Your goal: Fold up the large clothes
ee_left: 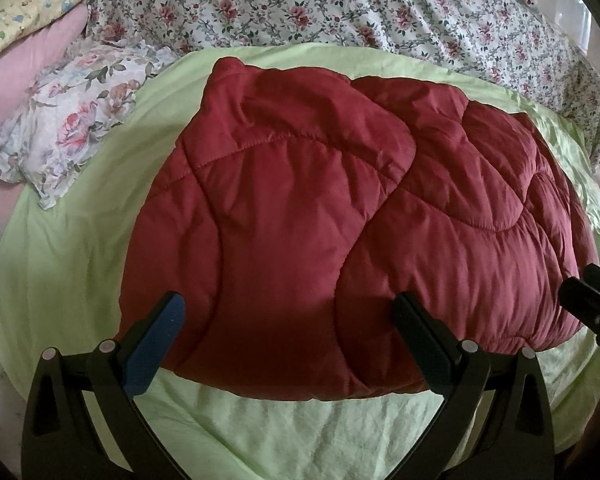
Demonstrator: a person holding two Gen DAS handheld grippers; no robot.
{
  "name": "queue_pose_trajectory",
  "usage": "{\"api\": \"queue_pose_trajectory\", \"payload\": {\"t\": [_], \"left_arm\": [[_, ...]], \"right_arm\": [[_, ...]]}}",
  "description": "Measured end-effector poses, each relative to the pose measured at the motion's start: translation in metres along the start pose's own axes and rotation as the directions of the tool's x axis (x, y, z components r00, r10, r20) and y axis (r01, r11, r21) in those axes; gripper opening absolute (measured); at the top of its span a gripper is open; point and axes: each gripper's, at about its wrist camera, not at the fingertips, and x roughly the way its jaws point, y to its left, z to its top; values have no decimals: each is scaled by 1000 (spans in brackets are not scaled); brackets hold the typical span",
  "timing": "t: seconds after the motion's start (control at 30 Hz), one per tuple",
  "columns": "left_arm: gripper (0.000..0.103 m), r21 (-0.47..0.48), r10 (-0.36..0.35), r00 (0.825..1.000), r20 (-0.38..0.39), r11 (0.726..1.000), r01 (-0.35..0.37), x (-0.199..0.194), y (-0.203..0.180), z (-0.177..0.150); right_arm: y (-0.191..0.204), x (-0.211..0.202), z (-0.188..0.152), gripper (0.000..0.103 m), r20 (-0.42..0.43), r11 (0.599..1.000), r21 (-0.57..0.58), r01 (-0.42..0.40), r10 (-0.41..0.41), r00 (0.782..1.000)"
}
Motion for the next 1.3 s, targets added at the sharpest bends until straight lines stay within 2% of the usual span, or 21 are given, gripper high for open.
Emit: {"api": "queue_pose_trajectory", "payload": {"t": [1.3], "left_arm": [[103, -8, 17, 1000, 5, 1000, -17, 1, 0, 6]], "right_arm": [[1, 5, 1, 97, -8, 1000, 5, -5, 5, 1000]]}}
